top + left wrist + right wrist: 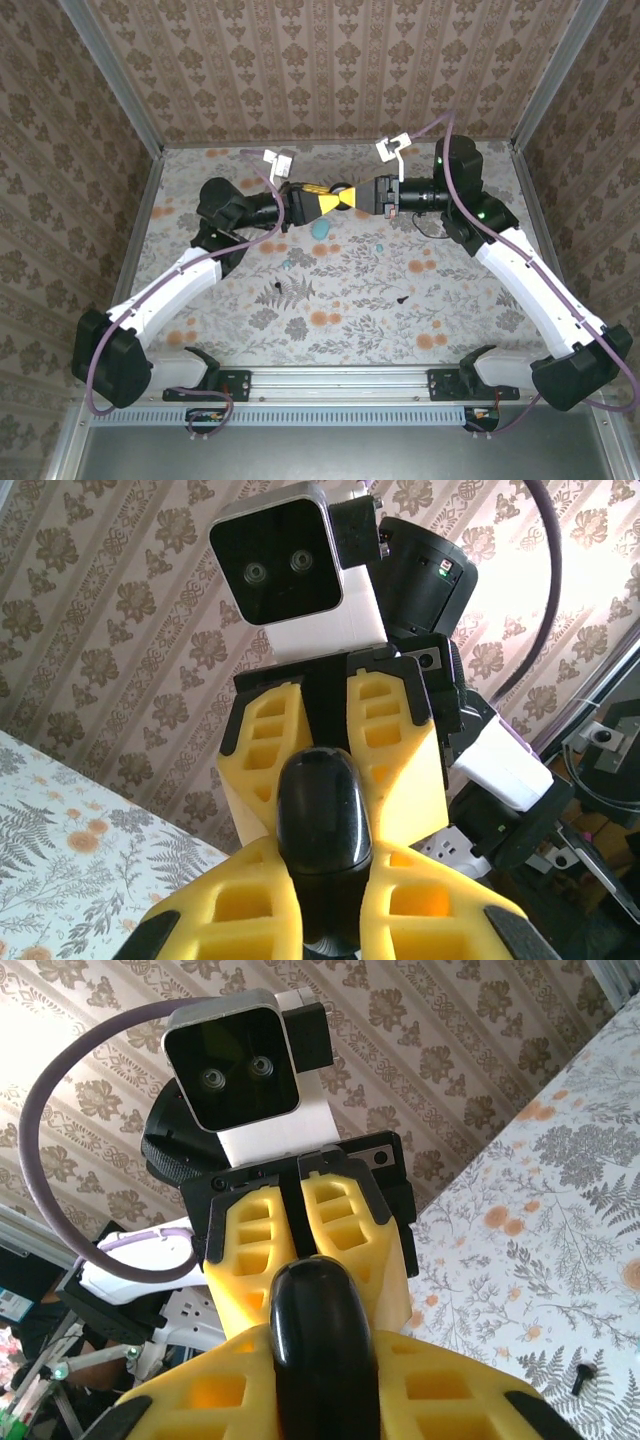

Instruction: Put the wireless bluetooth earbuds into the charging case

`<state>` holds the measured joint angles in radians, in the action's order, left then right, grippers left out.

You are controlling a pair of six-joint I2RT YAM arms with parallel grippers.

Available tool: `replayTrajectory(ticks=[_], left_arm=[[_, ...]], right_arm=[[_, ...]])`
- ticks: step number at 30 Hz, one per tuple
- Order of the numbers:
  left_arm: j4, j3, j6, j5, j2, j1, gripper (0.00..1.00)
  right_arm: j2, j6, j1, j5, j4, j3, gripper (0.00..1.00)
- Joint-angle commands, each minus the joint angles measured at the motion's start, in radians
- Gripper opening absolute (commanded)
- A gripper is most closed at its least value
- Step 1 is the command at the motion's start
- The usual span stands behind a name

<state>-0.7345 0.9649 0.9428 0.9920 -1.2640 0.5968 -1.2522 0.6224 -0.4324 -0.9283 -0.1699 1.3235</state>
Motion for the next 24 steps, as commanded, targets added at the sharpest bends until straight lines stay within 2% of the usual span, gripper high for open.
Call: replayTrajectory(ticks=[1, 3, 5, 6, 8, 9, 17, 24], left_arm=[[0.075, 0.049, -0.066, 0.033, 0.006, 0.006, 0.0], [0.162, 0.062, -0.115, 0.028, 0.019, 0.005, 0.03], [0.26, 0.077, -0.169, 0.013, 0.034, 0.002, 0.32], [0.309, 0.088, -0.197, 0.002, 0.042, 0.0, 0.41], [0.365, 0.098, -0.23, -0.013, 0.058, -0.003, 0.53], [0.366, 0.093, -0.231, -0.02, 0.066, -0.006, 0.57], [0.173, 0.018, -0.113, -0.062, 0.063, -0.014, 0.61], [0.066, 0.008, -0.042, -0.067, 0.013, -0.008, 0.53]], right_arm=[[-0.001, -0.034, -0.009, 0.004, -0.042, 0.021, 0.13], [0.005, -0.045, -0.01, 0.024, -0.037, 0.012, 0.11], [0.014, -0.037, -0.009, 0.038, -0.005, -0.006, 0.09], [0.018, -0.028, -0.009, 0.05, 0.021, -0.021, 0.09], [0.028, -0.009, -0.01, 0.076, 0.066, -0.047, 0.08], [0.032, 0.005, -0.01, 0.09, 0.096, -0.064, 0.08], [0.043, 0.086, -0.014, 0.138, 0.255, -0.132, 0.08], [0.037, 0.096, -0.026, 0.143, 0.268, -0.133, 0.07]])
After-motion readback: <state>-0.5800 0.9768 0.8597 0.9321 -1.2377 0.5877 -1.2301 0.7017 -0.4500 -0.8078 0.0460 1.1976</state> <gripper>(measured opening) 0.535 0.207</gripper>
